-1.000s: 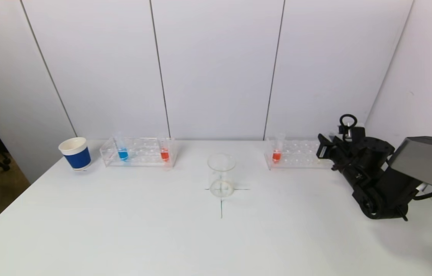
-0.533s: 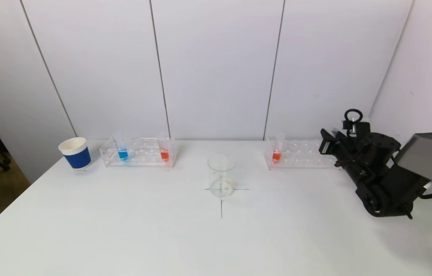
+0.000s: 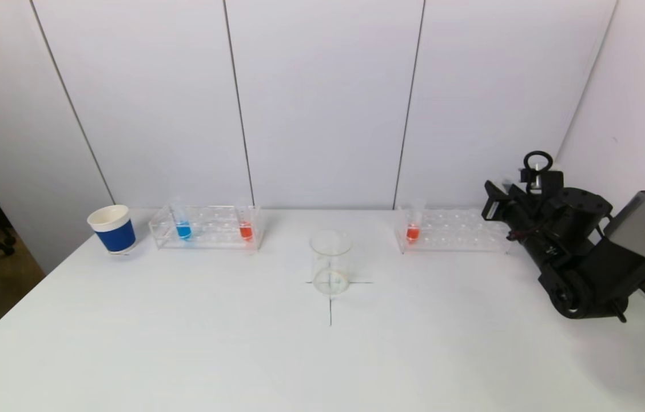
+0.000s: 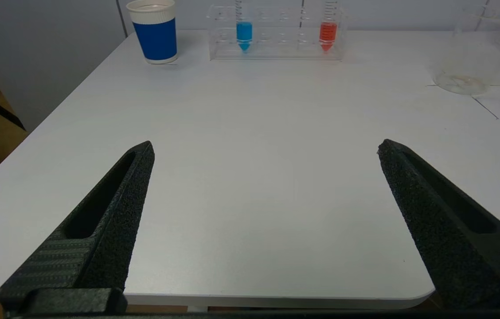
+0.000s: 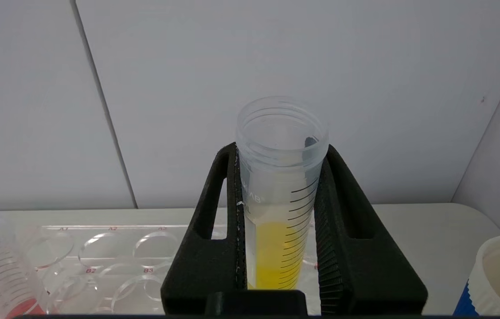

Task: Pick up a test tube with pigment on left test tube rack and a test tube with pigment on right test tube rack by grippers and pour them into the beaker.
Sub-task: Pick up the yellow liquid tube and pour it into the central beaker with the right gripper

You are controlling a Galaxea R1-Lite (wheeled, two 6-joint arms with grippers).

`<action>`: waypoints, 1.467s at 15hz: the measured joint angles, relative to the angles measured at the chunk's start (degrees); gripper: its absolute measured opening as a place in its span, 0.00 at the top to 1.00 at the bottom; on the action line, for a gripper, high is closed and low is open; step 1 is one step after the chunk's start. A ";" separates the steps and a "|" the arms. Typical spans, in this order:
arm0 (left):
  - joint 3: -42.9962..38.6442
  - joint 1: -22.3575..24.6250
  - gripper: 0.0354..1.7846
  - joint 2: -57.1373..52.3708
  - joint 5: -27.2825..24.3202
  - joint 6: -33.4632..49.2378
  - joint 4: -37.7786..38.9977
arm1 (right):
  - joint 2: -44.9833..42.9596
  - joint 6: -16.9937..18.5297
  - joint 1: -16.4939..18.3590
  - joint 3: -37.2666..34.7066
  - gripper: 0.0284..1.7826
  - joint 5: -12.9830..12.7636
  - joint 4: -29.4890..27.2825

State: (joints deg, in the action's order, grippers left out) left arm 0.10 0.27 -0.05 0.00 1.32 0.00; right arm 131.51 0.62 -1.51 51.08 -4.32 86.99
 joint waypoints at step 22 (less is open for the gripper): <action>0.00 -0.02 0.01 0.00 -0.02 0.00 0.00 | -15.56 -7.89 -10.86 25.99 0.73 3.74 -40.24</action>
State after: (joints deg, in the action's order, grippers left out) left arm 0.10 0.24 -0.05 -0.02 1.32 0.00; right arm 115.96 -7.27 -12.37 77.07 -0.57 46.75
